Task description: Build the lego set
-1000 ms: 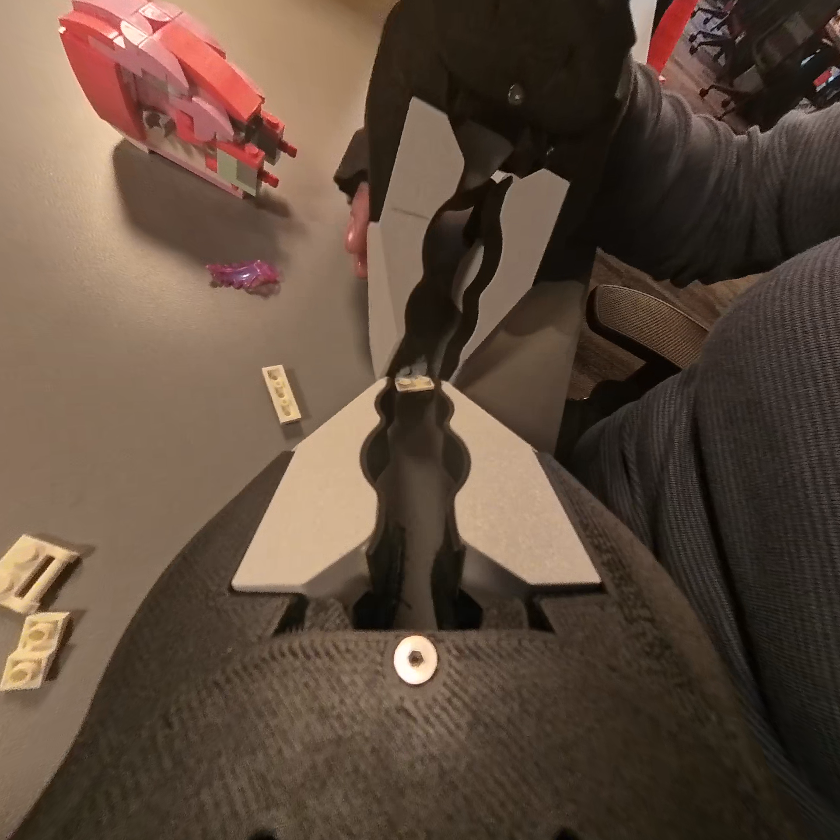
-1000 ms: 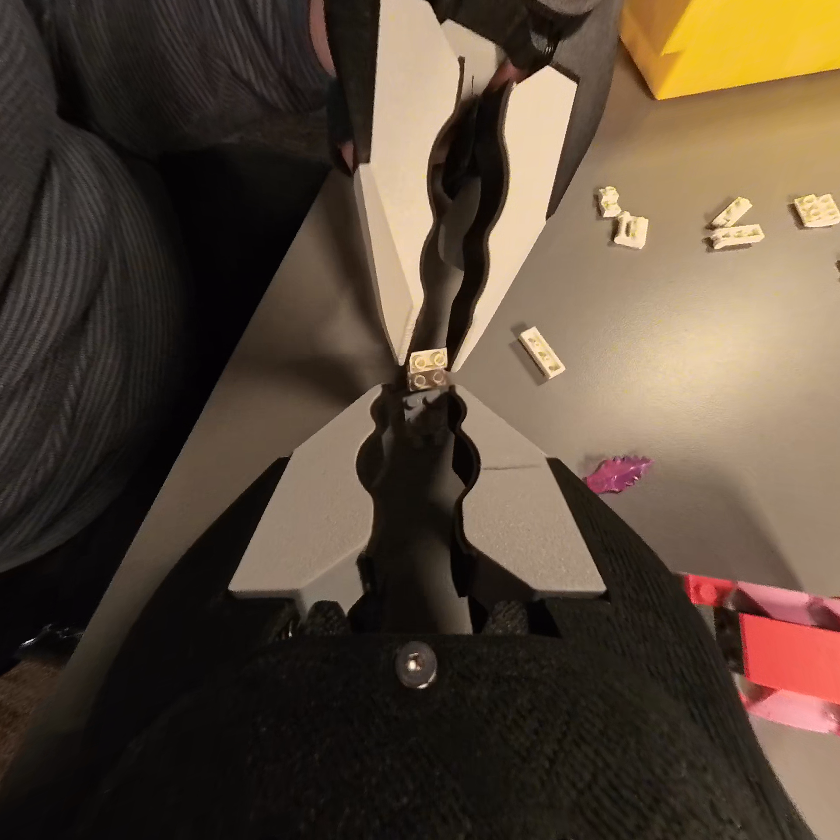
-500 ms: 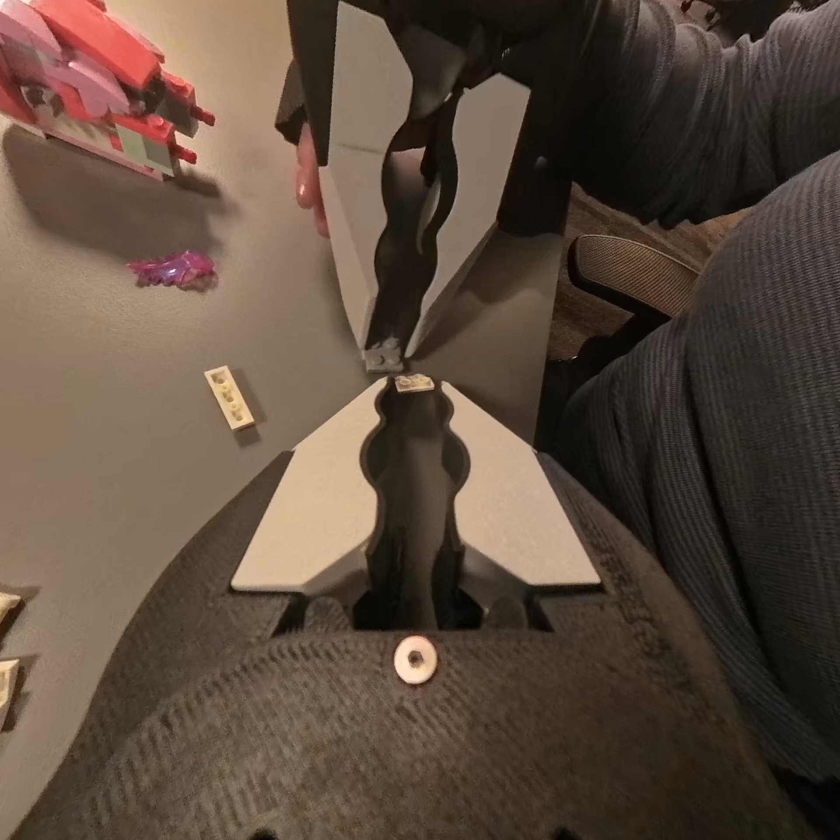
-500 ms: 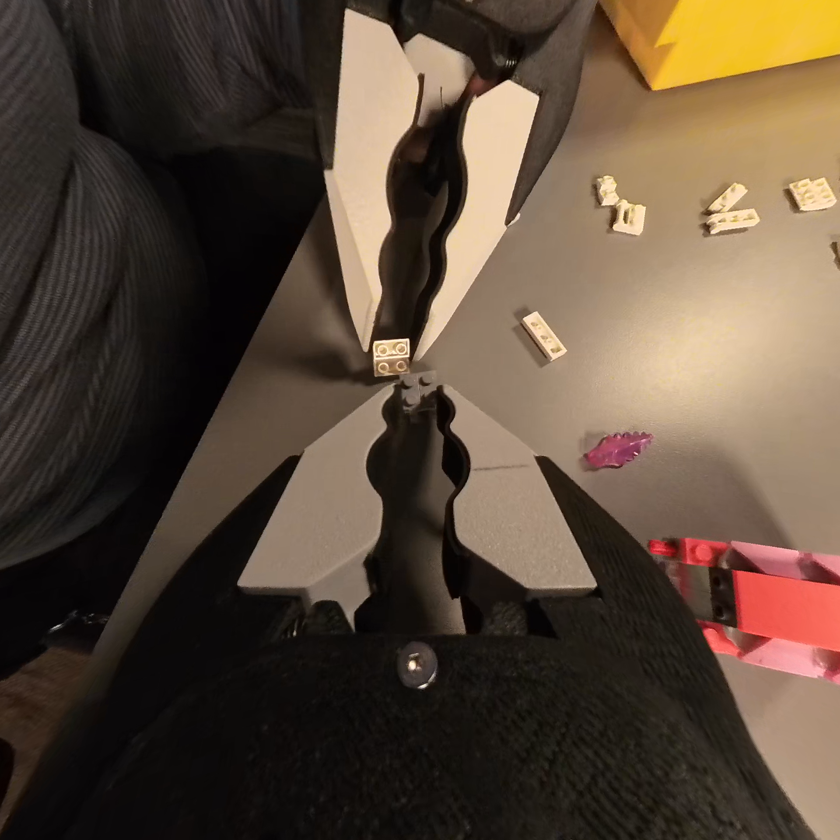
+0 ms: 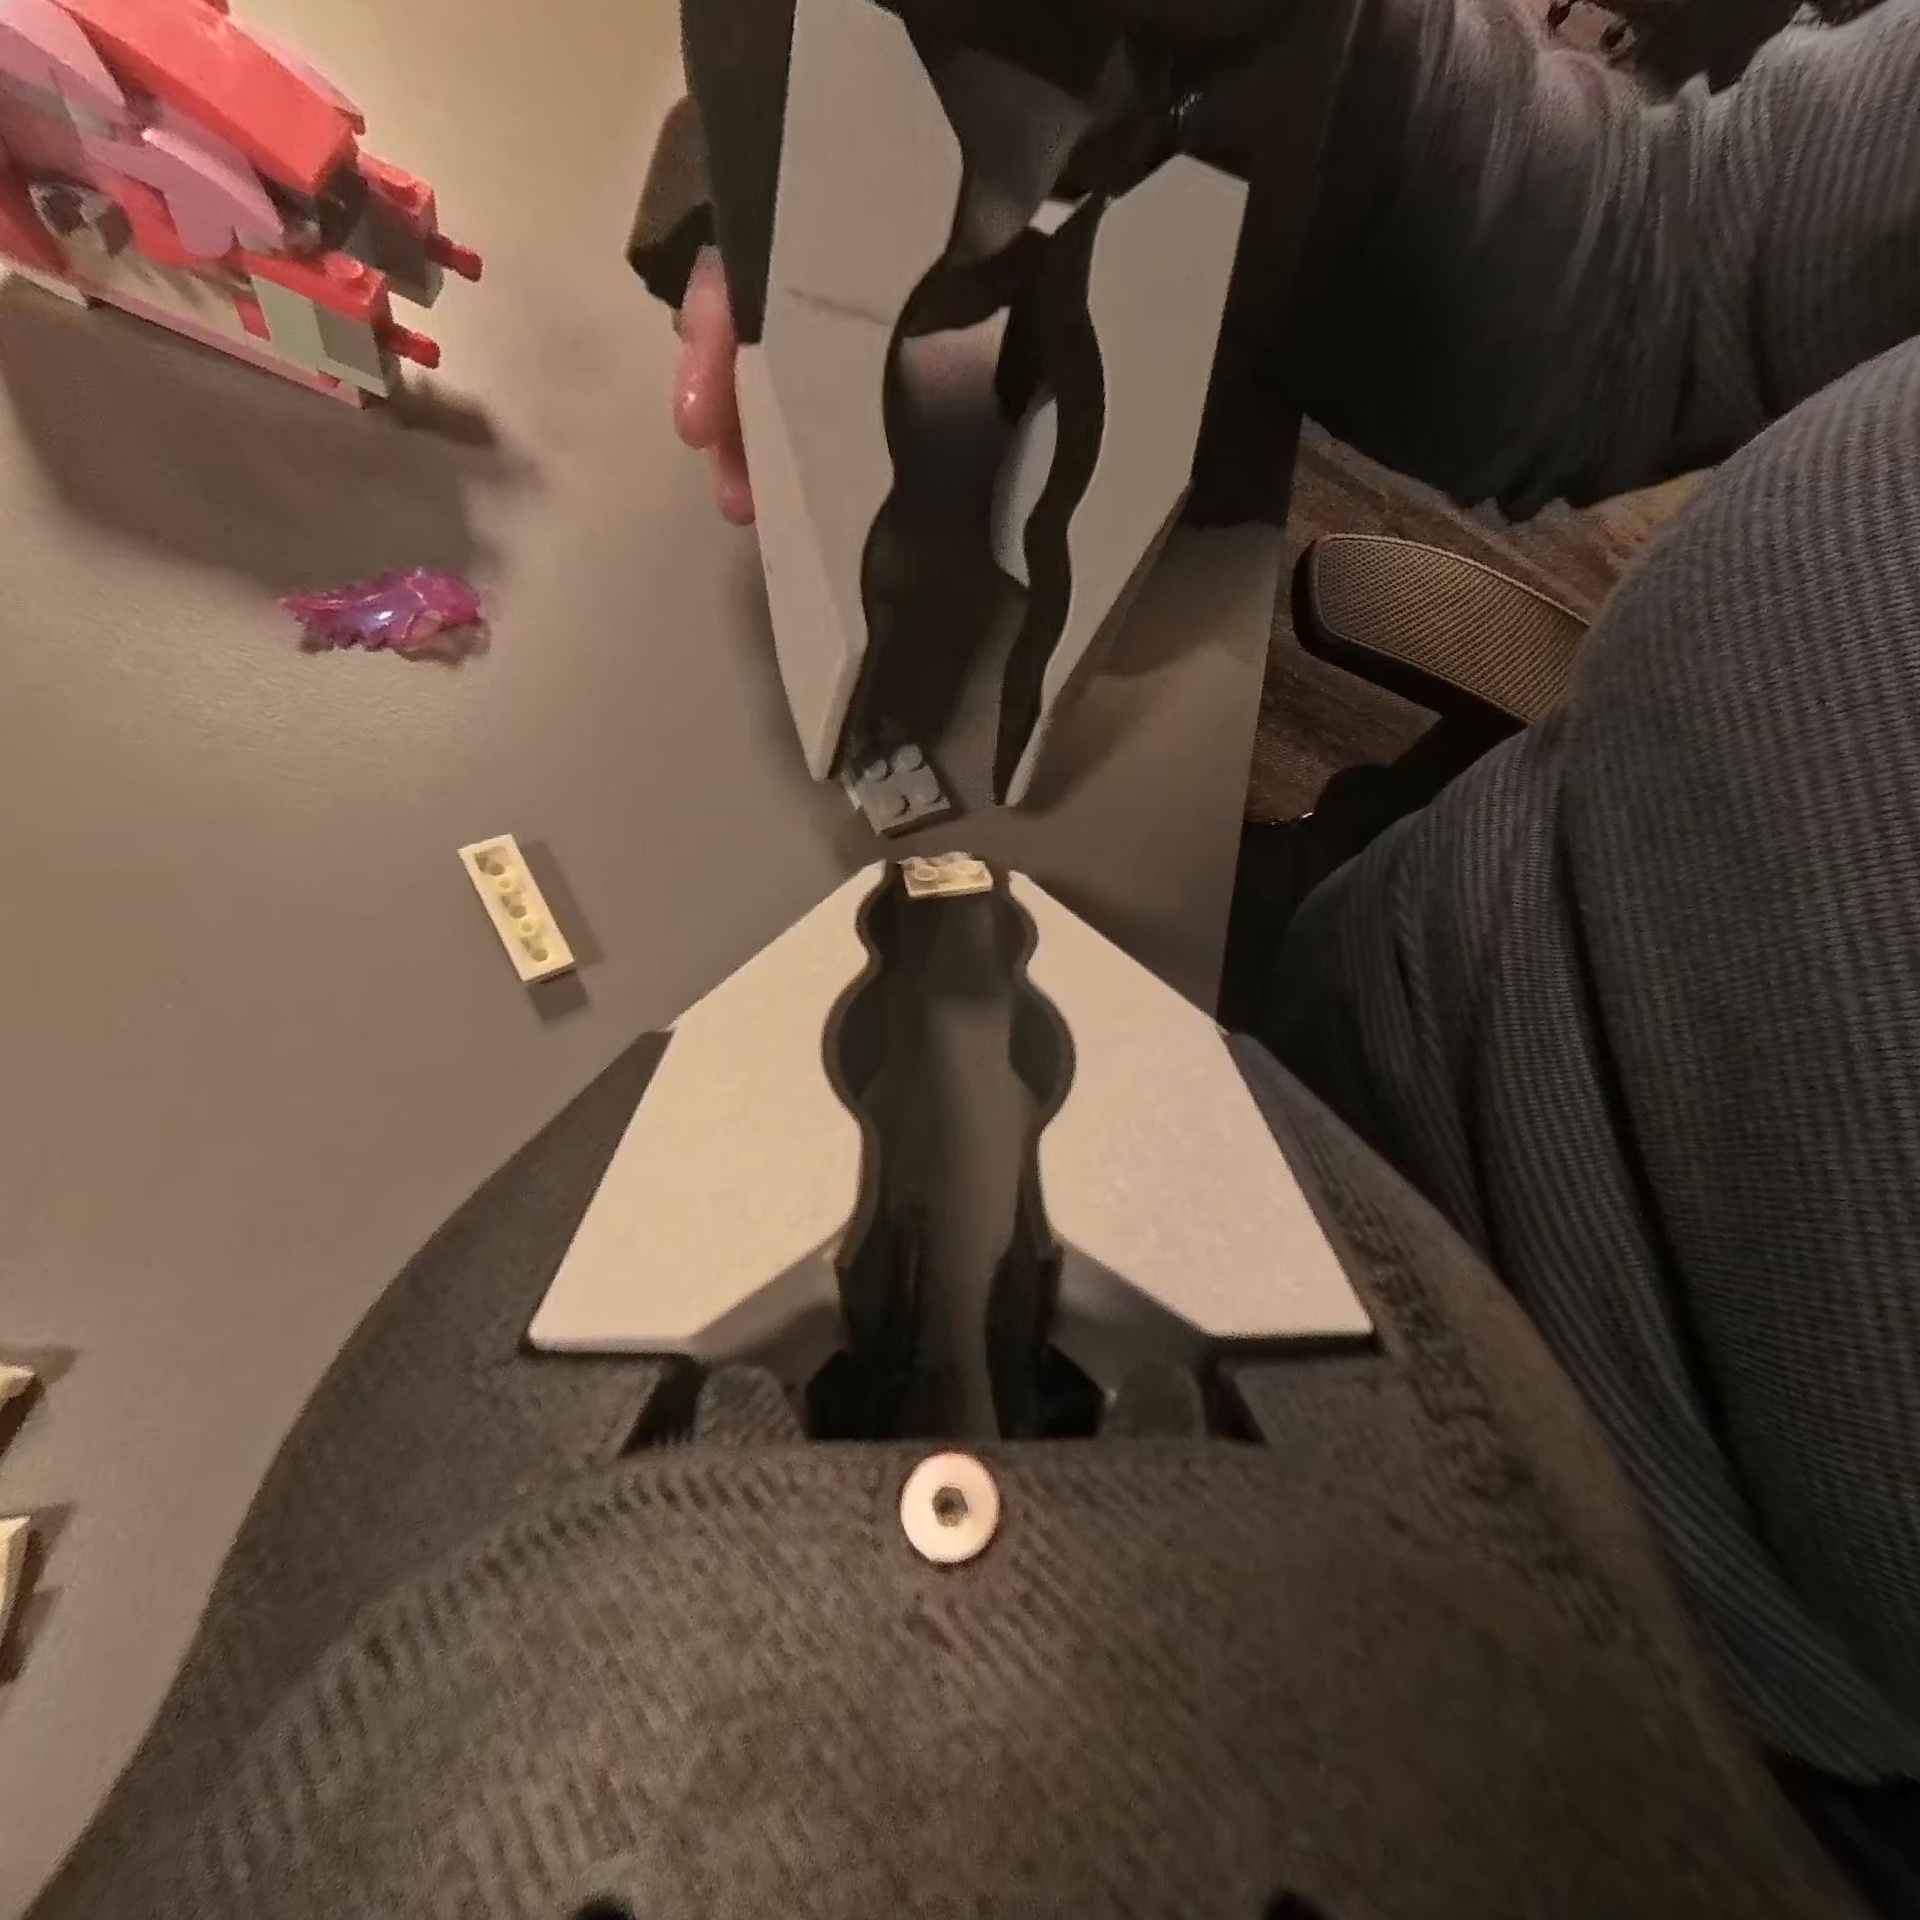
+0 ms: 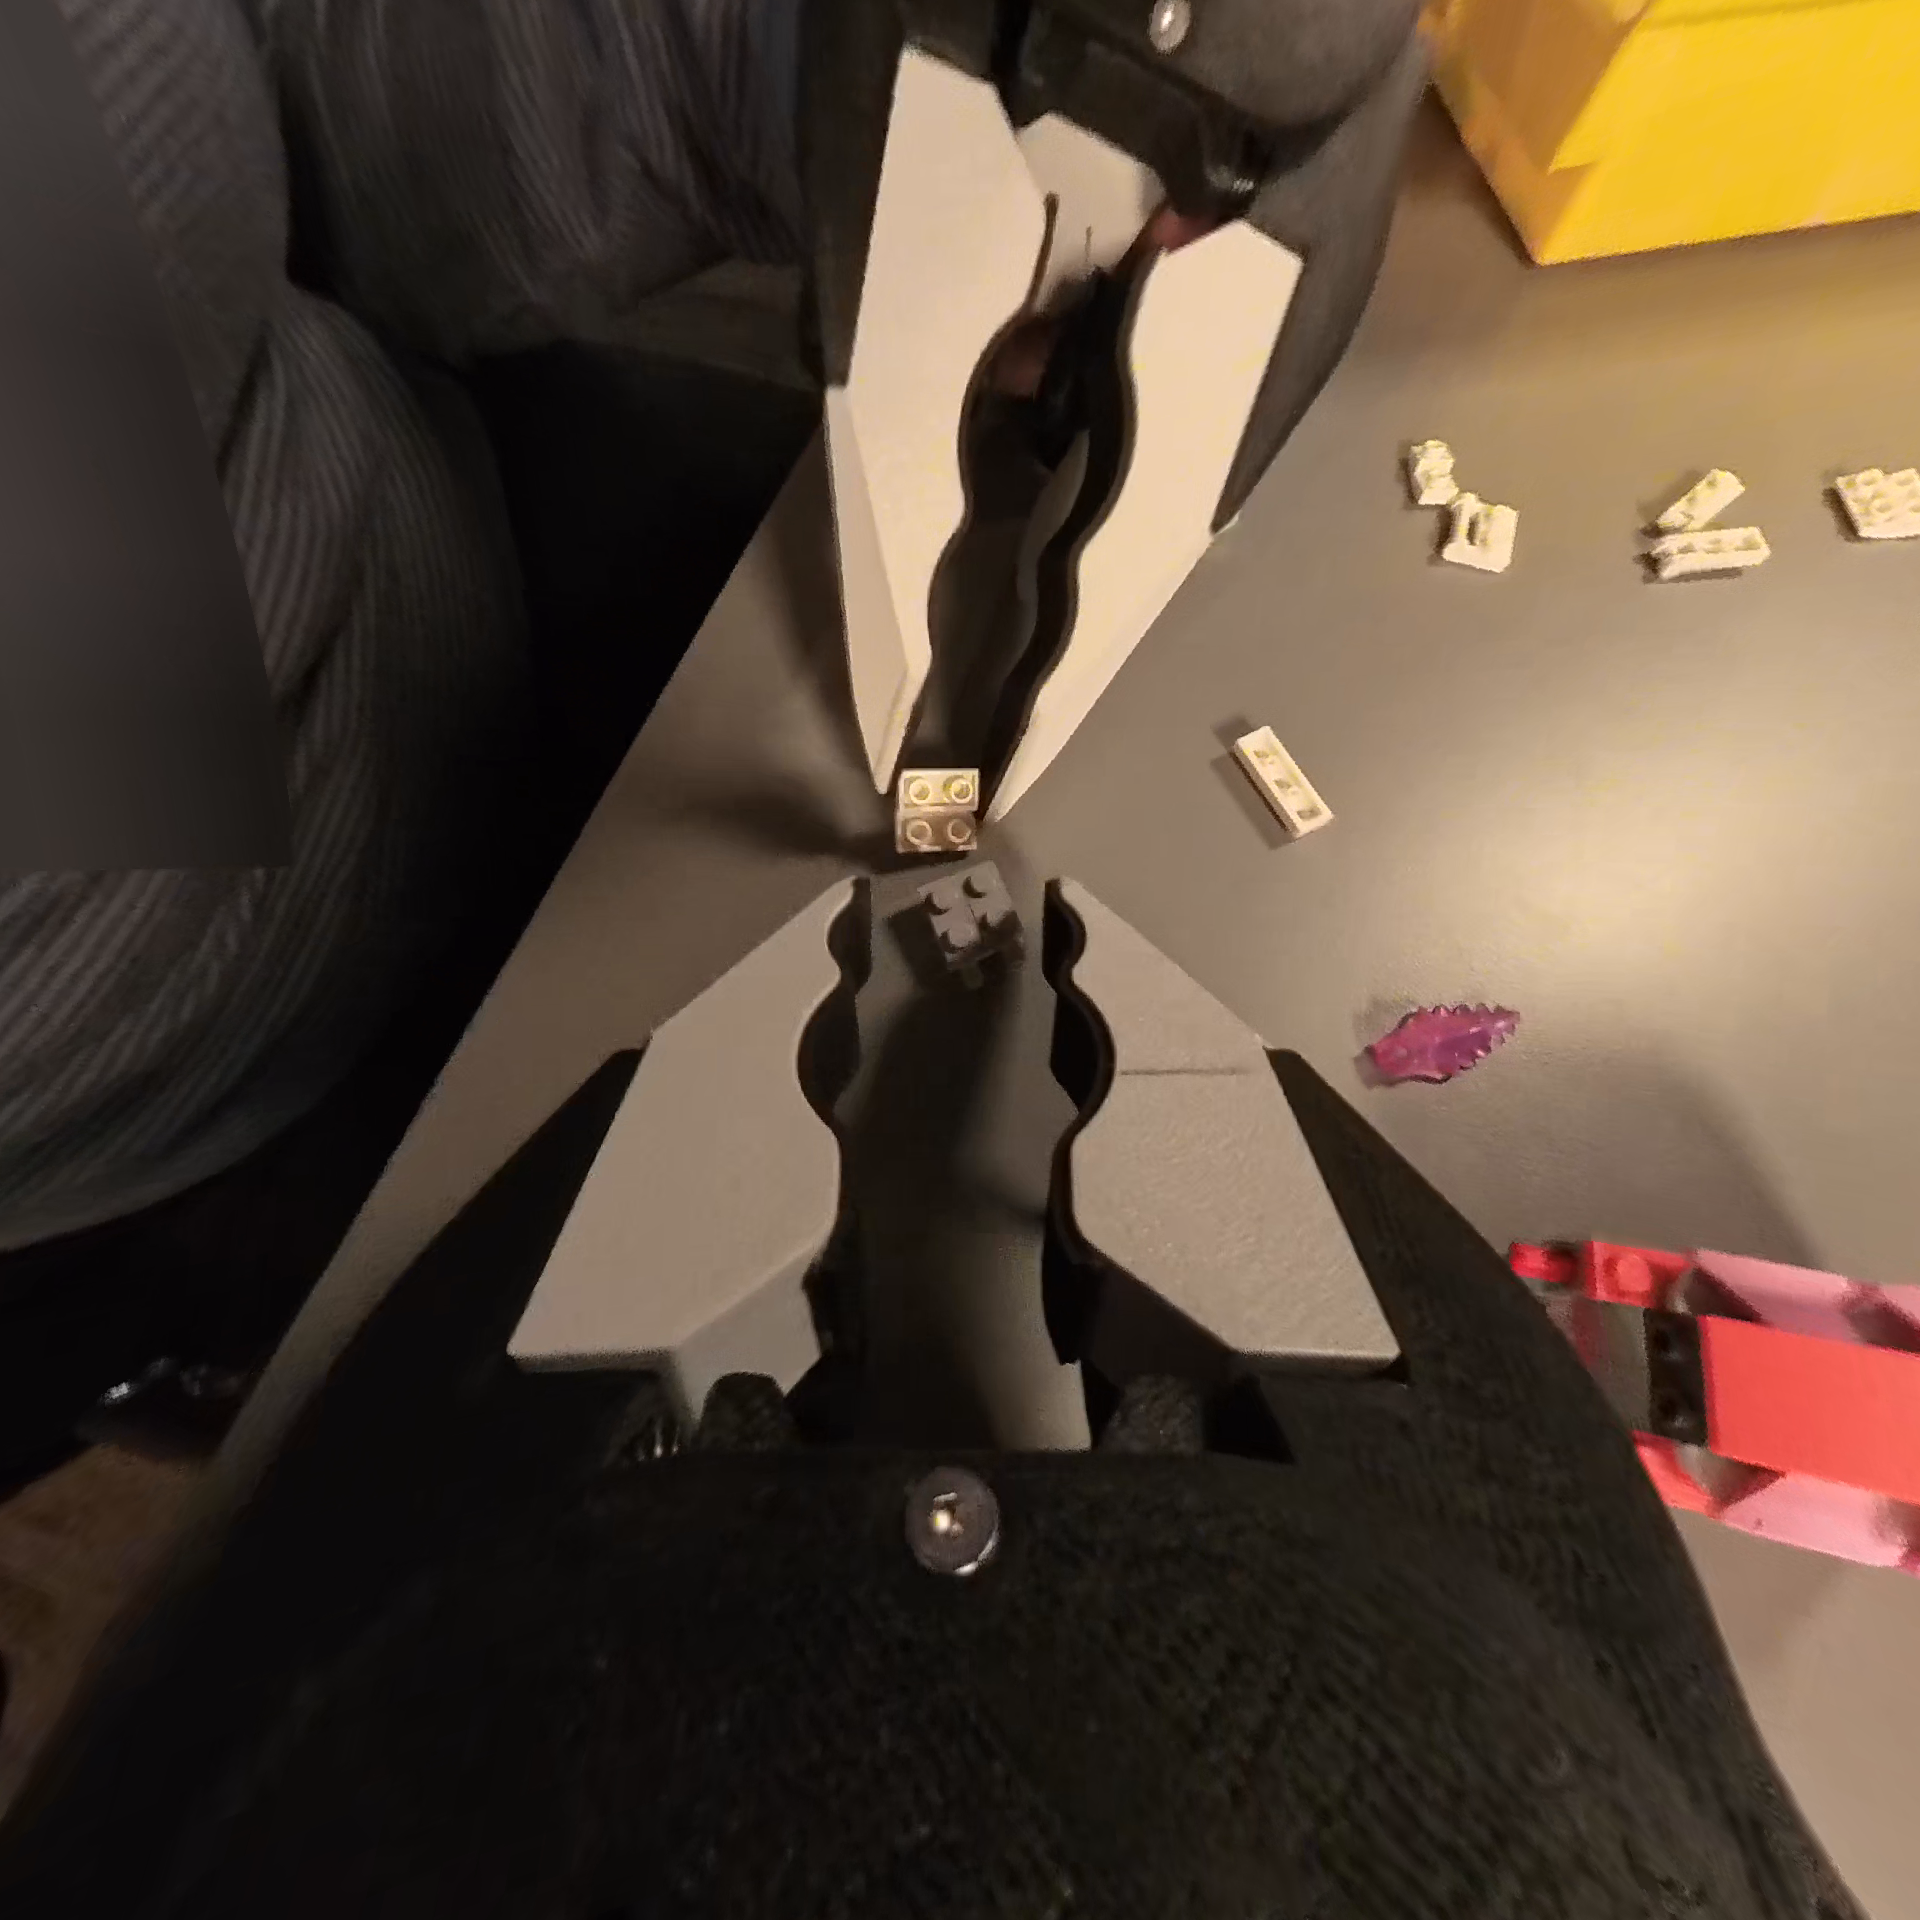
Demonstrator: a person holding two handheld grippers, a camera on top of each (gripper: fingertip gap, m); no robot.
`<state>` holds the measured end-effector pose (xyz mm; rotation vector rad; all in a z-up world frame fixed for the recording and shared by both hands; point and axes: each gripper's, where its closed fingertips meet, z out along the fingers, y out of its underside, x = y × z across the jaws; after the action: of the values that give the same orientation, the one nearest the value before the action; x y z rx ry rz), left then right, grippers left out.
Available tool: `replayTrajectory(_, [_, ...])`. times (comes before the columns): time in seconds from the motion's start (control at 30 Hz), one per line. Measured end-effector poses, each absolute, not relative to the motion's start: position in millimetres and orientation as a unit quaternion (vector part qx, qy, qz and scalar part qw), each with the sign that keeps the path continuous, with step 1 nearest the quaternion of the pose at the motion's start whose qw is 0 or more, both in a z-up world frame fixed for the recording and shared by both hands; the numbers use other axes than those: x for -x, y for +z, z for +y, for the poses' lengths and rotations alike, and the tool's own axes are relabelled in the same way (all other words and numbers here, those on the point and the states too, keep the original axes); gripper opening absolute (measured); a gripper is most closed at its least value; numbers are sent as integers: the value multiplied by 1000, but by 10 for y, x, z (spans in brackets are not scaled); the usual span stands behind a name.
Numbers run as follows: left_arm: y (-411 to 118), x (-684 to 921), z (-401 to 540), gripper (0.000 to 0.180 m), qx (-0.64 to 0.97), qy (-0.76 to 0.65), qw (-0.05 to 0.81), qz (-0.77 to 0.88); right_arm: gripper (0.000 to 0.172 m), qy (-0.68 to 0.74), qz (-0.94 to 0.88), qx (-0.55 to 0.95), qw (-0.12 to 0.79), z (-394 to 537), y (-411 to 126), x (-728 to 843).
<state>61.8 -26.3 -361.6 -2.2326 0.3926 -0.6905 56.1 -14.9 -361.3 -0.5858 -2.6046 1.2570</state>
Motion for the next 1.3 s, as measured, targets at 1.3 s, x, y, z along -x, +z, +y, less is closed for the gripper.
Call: replayTrajectory(1.3, [-3477, -561, -131, 16, 855, -283, 417, 121, 19, 425, -867, 246, 84, -222, -3675, -449])
